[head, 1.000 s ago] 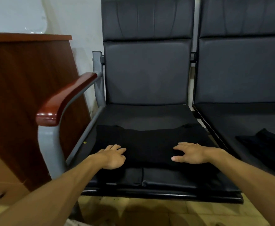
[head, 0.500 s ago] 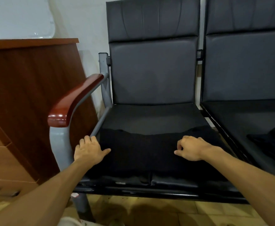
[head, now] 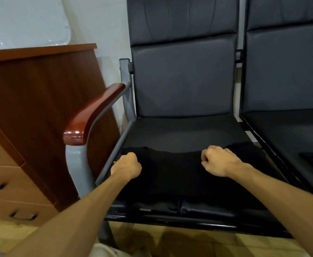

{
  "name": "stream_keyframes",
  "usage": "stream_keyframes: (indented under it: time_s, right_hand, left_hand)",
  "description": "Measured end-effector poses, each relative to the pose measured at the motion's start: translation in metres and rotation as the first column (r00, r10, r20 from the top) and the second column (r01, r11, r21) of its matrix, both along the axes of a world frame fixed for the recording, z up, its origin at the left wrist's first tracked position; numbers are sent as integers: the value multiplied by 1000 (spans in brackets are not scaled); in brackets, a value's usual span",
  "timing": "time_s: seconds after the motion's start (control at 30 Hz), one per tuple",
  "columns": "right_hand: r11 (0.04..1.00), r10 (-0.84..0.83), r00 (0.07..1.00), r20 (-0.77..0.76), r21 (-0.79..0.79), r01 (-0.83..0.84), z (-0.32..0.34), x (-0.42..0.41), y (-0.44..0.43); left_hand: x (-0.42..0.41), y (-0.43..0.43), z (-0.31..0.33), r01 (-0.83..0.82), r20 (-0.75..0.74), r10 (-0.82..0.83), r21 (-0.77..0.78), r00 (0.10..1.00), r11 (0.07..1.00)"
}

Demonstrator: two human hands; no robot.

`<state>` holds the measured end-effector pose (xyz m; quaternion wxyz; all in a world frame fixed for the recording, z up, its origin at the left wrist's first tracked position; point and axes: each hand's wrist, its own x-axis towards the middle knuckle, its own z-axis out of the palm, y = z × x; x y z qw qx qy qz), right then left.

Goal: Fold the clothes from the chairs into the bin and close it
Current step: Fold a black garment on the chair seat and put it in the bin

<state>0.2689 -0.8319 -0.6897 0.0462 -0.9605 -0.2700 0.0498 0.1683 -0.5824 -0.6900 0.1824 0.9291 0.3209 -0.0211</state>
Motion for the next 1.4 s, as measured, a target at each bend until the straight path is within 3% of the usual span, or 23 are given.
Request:
stream_keyframes:
  time_s: [0.1,0.23,0.43,0.53,0.73,0.83,0.93,1.0,1.07,1.17,1.2,1.27,1.33,1.4]
  right_hand:
    - [999,-42,999,11,35,41,5,0,-20]
    - [992,-108,993,51,77,104,11,-1,-54]
    - [921,-299,953,-46,246,301,27,3,-115]
    - [846,-408,910,-70,347,405,38,2,-152]
    - [827,-480,874,-78,291,481,33,-2,-211]
    - [838,-478,875,-69,262,479,28,-3,-227]
    - [853,-465,883,-61,238,465,24,-2,-237]
    - [865,-451,891,-57,219,452,21,0,-241]
    - [878,-434,900,-47,204,434,20,2,-242]
    - [892,-409,912,-34,195,408,18,2,-236]
    - [896,-401,915,-32,195,400,17,1,-233]
    - [905,-382,924,-25,194,379,17,1,-224]
    - [912,-361,932,-32,198,360,19,0,-213]
    - [915,-345,938,-42,208,346,23,-2,-200]
  left_hand:
    - [8,-10,5,-103,111,147,-333,983,937]
    - [18,-42,18,-109,201,330,-684,922,721]
    - [37,-107,34,101,269,483,-933,834,345]
    - [48,-136,35,201,309,501,-945,809,258]
    - [69,-203,43,207,313,415,-937,854,280]
    - [80,-233,42,222,361,236,-858,902,463]
    - [84,-263,31,305,325,-76,-748,943,589]
    - [85,-276,19,338,199,-290,-736,936,586]
    - [87,-280,12,346,142,-386,-773,912,533]
    - [87,-270,12,361,220,-336,-817,916,450]
    - [86,-264,12,389,258,-322,-798,911,461]
    - [84,-248,8,489,350,-341,-636,872,597]
    - [80,-228,0,591,395,-457,-356,797,724]
    - [71,-210,-10,660,283,-606,-168,744,732]
